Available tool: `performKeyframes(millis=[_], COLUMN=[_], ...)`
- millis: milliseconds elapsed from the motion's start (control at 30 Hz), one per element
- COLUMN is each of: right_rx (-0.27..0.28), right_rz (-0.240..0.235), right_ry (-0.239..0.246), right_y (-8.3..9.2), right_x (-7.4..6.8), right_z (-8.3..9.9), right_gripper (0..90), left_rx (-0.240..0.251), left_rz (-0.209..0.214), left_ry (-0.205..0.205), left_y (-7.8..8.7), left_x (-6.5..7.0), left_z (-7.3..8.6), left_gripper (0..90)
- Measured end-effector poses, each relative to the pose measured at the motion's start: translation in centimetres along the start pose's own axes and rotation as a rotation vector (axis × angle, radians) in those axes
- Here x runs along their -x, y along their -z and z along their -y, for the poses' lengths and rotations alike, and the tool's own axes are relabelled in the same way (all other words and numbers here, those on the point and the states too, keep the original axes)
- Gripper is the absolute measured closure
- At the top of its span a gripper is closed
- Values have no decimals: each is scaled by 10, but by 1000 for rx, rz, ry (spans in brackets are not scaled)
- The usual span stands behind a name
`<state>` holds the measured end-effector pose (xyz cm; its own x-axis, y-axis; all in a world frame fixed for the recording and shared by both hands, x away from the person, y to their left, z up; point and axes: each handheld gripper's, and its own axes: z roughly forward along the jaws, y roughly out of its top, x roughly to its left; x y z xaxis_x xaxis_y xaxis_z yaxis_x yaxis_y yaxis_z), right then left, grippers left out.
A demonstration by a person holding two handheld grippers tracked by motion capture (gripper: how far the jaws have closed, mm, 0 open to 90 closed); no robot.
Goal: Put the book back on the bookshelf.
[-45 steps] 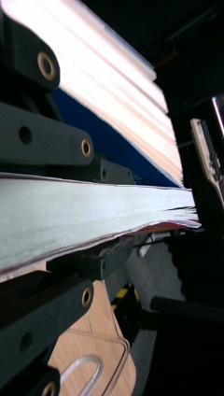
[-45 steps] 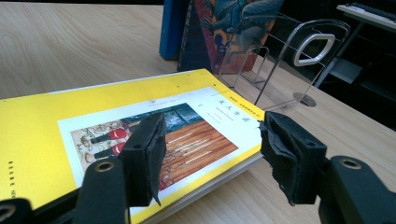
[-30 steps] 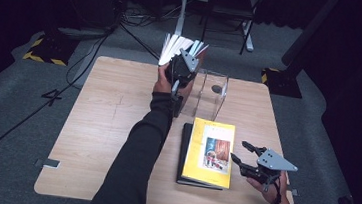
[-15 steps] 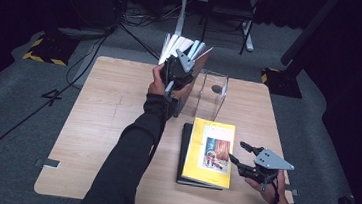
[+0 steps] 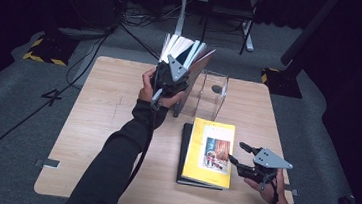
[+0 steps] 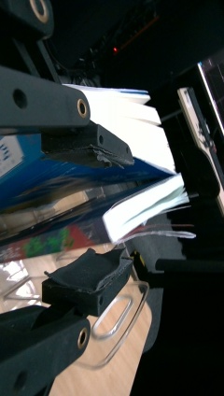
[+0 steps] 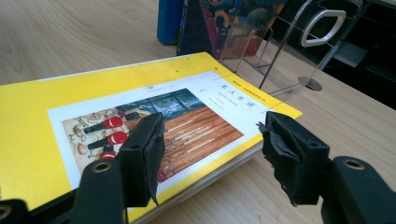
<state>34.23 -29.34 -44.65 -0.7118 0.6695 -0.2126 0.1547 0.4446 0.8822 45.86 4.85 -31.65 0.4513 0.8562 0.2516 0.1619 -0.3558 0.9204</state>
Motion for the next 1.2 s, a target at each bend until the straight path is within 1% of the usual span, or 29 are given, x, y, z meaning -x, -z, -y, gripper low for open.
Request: performKeyframes(millis=[33, 133, 233, 333, 400, 433, 467, 500, 567, 600, 633, 700, 800, 833, 900, 933, 1033, 1067, 1100, 1200], right_rx=[-4, -11, -8, -19, -21, -30, -32, -32, -35, -34, -35, -41, -51, -52, -61, -65, -81, -86, -98, -115], right_rz=[0, -7, -30, -42, -44, -47, -50, -50, -67, -75, -88, -97, -116, -120, -143, -146, -157, -161, -172, -182], right_ry=[-6, -9, -20, -24, -25, -31, -33, -33, -47, -55, -69, -84, -102, -105, -125, -128, -133, -135, -133, -127], right_y=[0, -1, -2, -2, -3, -3, -4, -4, -4, -4, -4, -4, -5, -5, -6, -6, -7, -7, -8, -9], right_x=[0, 1, 0, -1, -1, -1, -2, -2, -2, -1, 0, 0, 2, 2, 3, 4, 4, 4, 4, 3], right_z=[1, 2, 3, 4, 4, 5, 5, 5, 5, 6, 6, 6, 7, 7, 8, 8, 8, 8, 9, 9], right_gripper=[394, 392, 391, 391, 391, 391, 391, 391, 391, 391, 391, 391, 390, 388, 384, 383, 379, 378, 375, 370], left_rx=[3, 5, 4, 1, 1, 0, -2, -2, 2, 0, -8, -12, -24, -34, -57, -65, -99, -117, -126, -148], left_rz=[1, 23, 41, 69, 73, 101, 111, 111, 143, 163, 174, 182, 206, 217, 238, 251, 319, 344, 358, 402], left_ry=[-3, -21, -36, -49, -53, -57, -59, -59, -57, -51, -59, -71, -80, -93, -100, -99, -71, -74, -75, -46], left_y=[2, 13, 21, 32, 34, 42, 44, 44, 49, 52, 54, 59, 65, 67, 68, 69, 70, 71, 71, 74], left_x=[1, 1, 2, 2, 2, 2, 2, 2, 1, 1, 1, 2, 2, 4, 6, 7, 8, 10, 12, 18], left_z=[0, 2, 6, 12, 14, 20, 23, 23, 30, 35, 39, 48, 60, 69, 81, 88, 104, 113, 119, 137], left_gripper=[452, 445, 442, 436, 431, 427, 426, 424, 422, 420, 420, 415, 412, 413, 412, 411, 408, 406, 403, 397])
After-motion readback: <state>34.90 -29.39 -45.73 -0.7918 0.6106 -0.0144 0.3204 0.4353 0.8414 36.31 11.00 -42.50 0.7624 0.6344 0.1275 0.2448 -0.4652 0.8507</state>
